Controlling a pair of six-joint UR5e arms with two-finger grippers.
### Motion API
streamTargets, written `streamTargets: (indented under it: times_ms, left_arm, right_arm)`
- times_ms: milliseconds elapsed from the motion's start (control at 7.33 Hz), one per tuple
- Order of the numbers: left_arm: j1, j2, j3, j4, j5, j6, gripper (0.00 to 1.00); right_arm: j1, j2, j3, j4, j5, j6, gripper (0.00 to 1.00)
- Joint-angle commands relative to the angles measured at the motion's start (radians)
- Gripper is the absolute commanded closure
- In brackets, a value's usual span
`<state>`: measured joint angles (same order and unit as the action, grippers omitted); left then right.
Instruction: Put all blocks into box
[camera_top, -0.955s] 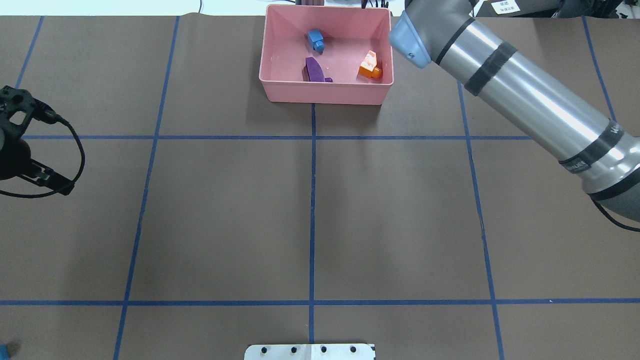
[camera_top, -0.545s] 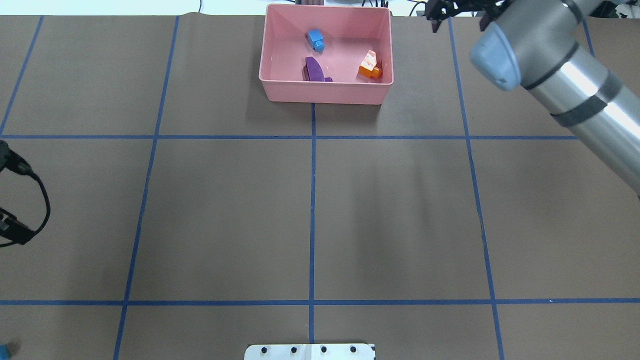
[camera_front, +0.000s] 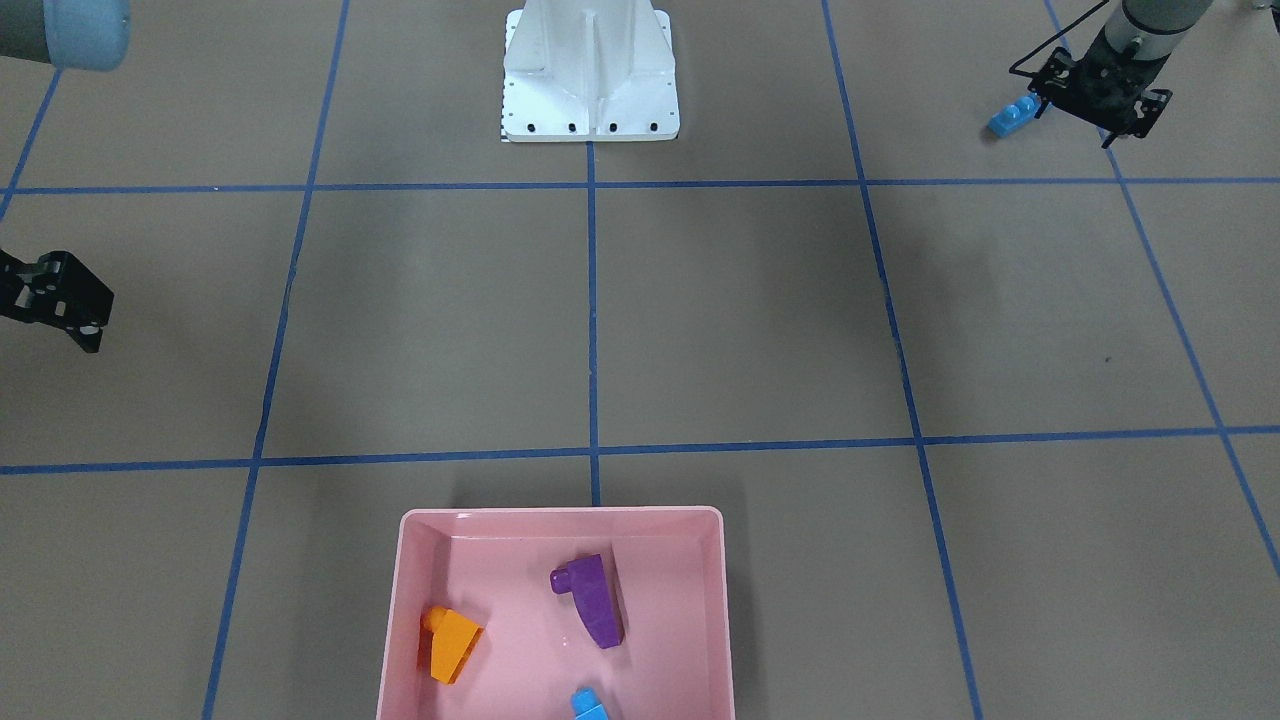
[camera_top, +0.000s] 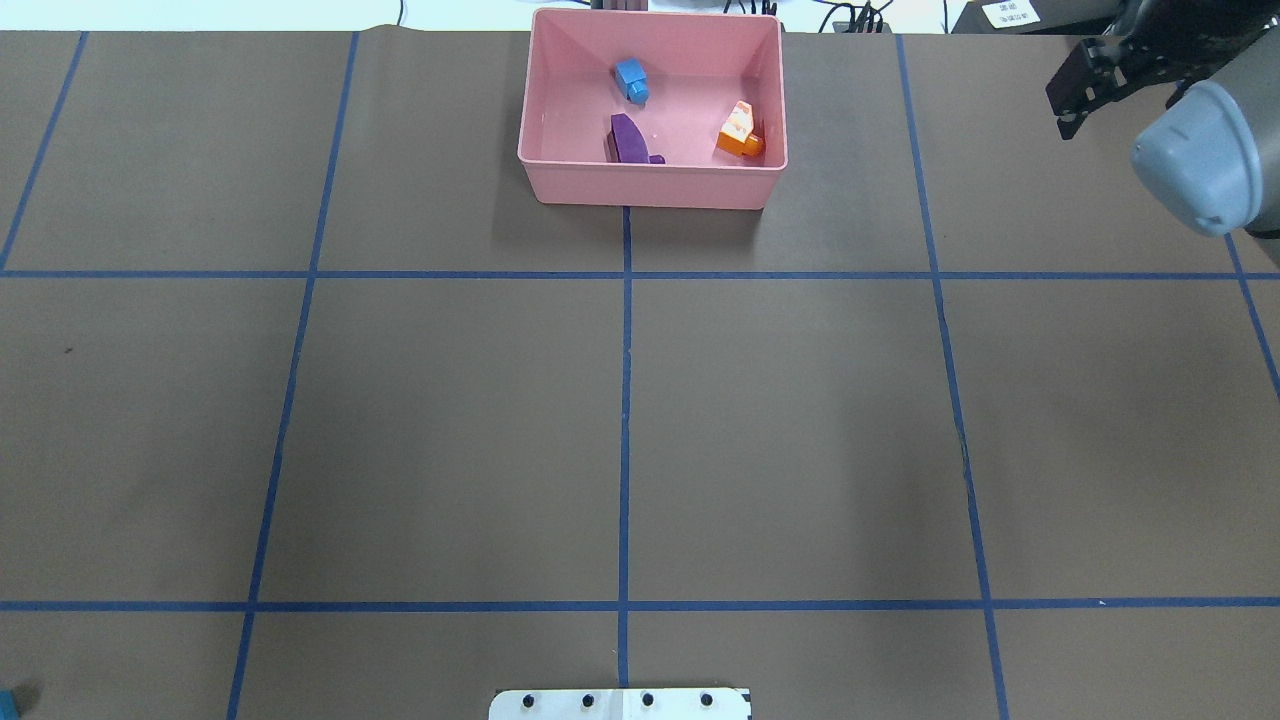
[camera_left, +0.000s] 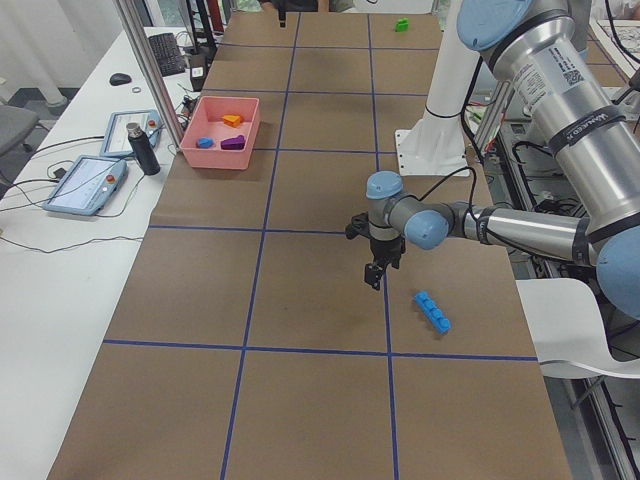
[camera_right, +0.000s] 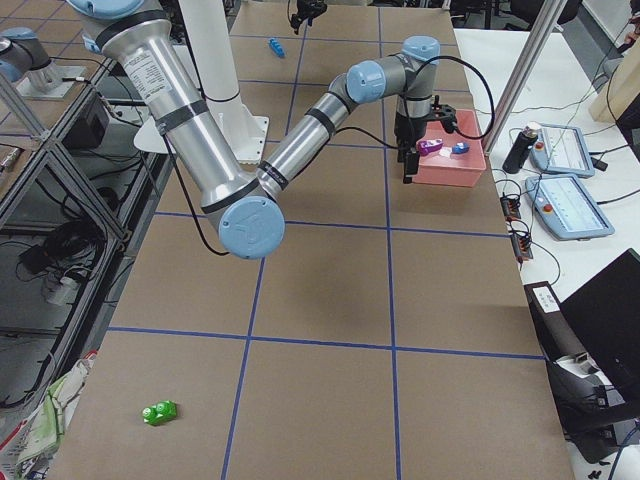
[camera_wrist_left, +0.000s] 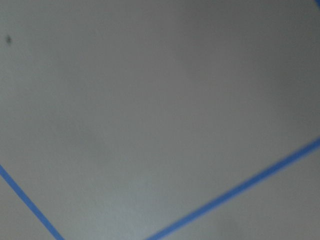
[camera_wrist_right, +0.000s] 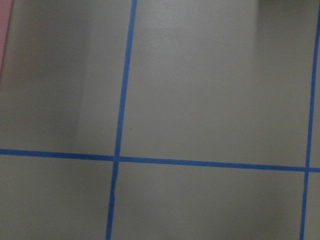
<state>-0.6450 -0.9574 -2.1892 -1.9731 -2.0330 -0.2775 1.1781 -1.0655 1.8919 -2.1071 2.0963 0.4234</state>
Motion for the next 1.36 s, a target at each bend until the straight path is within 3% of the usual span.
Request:
streamTargets:
  times_ms: [0,273,409,955,1227]
  left_arm:
    - [0.188,0.045,0.014,-0.094,0.008,-0.165,0.01]
    - [0.356,0.046,0.035,-0.185,0.051,-0.306,0.01]
    - [0.387,0.046,0.042,-0.188,0.057,-0.313,0.01]
    - [0.439,0.034,0.135,-0.188,0.108,-0.307,0.02]
    - [0.452,0.034,0.149,-0.232,0.106,-0.310,0.02]
  right_arm:
    - [0.029,-0.135,0.068,-0.027,0.004,-0.117,0.00]
    - [0.106,-0.232,0.070,-0.034,0.005,-0.346,0.00]
    - [0.130,-0.273,0.069,-0.036,0.005,-0.424,0.00]
    - [0.160,-0.399,0.064,-0.031,0.068,-0.518,0.00]
    - [0.164,-0.404,0.062,-0.037,0.068,-0.520,0.00]
